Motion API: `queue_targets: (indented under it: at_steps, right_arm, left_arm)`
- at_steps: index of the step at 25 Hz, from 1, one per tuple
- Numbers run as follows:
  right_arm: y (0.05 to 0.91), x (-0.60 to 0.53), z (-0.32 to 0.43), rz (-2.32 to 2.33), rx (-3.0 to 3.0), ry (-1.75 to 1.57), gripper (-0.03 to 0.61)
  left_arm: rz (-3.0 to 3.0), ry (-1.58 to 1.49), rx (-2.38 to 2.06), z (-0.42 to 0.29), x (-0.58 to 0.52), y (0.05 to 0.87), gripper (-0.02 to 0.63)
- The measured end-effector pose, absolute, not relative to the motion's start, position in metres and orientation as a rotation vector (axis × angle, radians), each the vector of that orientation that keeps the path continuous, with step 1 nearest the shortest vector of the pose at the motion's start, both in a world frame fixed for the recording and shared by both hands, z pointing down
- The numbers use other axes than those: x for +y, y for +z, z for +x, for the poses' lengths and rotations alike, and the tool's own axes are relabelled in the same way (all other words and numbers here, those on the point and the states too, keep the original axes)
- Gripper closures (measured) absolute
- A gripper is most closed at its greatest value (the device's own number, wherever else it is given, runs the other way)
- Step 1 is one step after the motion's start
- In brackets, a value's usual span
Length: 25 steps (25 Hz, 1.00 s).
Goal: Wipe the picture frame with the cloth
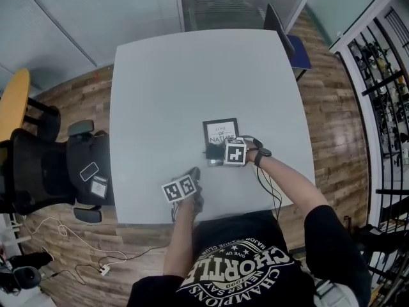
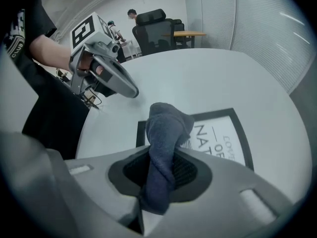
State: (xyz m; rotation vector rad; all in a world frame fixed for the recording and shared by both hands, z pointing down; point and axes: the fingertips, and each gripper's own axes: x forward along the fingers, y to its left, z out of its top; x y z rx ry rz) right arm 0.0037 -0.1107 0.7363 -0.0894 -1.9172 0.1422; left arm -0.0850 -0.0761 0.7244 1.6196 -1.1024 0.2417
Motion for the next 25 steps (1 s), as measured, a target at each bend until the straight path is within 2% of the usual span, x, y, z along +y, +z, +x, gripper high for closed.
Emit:
queue_targets:
  at_steps: [9,14,18,25]
  right_arm:
    - [0.737,-0.115,0.098,0.058,-1.841,0.22,0.492]
    - [0.739,-0.114,0.11,0.092,-1.832,0.245,0.492]
    - [0.726,-0.116,0.087,0.093,-1.889,0.209,0.492]
    - [0.712,-0.091,-0.012,-0.089,-1.999,0.113,0.492]
  left_arm:
    - [1.622,0.275,-1.031,-0.059,-0.077,0.732,0.614]
    - [1.629,0.276,-1.031,-0.057,-0.079,0.728,0.614]
    - [1.621,0.26,-1.052,-0.065,-0.079,0.724,0.614]
    - [1.574,0.236,-1.111,-0.091,-0.072,0.724,0.614]
